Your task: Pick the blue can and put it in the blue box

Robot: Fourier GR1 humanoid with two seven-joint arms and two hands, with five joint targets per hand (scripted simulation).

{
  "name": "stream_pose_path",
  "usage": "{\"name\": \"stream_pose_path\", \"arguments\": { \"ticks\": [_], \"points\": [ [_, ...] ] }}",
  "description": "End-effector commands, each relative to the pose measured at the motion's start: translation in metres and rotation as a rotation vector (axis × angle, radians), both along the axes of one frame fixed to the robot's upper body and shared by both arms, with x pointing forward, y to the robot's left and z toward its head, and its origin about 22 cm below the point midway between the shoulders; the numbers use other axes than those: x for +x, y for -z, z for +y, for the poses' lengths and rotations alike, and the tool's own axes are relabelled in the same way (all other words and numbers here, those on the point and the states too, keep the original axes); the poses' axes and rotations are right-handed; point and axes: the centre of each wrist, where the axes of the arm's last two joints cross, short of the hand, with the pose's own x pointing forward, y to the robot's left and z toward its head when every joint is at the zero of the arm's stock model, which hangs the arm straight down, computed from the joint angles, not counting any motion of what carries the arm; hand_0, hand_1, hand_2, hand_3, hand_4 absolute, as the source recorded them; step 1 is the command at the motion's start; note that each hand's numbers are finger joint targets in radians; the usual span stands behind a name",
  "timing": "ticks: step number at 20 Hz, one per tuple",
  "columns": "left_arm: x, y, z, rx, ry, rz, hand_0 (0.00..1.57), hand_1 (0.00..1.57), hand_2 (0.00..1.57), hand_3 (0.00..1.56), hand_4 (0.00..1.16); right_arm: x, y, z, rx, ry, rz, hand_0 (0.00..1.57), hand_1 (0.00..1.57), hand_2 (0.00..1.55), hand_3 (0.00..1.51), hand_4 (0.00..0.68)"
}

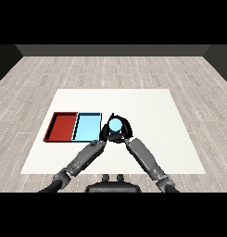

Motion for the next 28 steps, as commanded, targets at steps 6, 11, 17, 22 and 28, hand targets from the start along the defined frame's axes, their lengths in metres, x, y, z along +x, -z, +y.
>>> {"name": "stream_pose_path", "arguments": {
  "ticks": [6, 11, 17, 22, 28],
  "points": [
    [0.009, -0.002, -0.01, 0.001, -0.036, 0.062, 0.0, 0.0, 0.0, 0.0, 0.0, 0.001, 0.004, 0.018, 0.032, -0.016, -0.014, 1.45, 1.45, 1.45, 1.36, 0.497],
    [-0.001, -0.012, -0.005, 0.028, -0.152, 0.062, 1.57, 1.57, 1.57, 1.51, 1.16, -0.007, -0.014, 0.021, 0.038, -0.038, 0.006, 1.44, 1.44, 1.46, 1.38, 0.517],
    [0.004, -0.006, 0.003, 0.068, -0.15, 0.065, 1.57, 1.57, 1.55, 1.46, 1.13, -0.008, -0.008, 0.015, 0.037, -0.05, -0.015, 1.42, 1.42, 1.45, 1.37, 0.529],
    [-0.005, -0.009, -0.014, 0.091, -0.187, 0.022, 1.57, 1.57, 1.56, 1.47, 1.14, 0.004, -0.015, 0.013, 0.035, -0.045, 0.004, 1.43, 1.43, 1.46, 1.38, 0.531],
    [0.005, -0.008, -0.006, 0.084, -0.196, 0.02, 1.57, 1.57, 1.56, 1.47, 1.14, -0.001, -0.006, 0.015, -0.042, 0.009, -0.003, 0.0, 0.0, 0.0, 0.0, 0.0]
  ]
}}
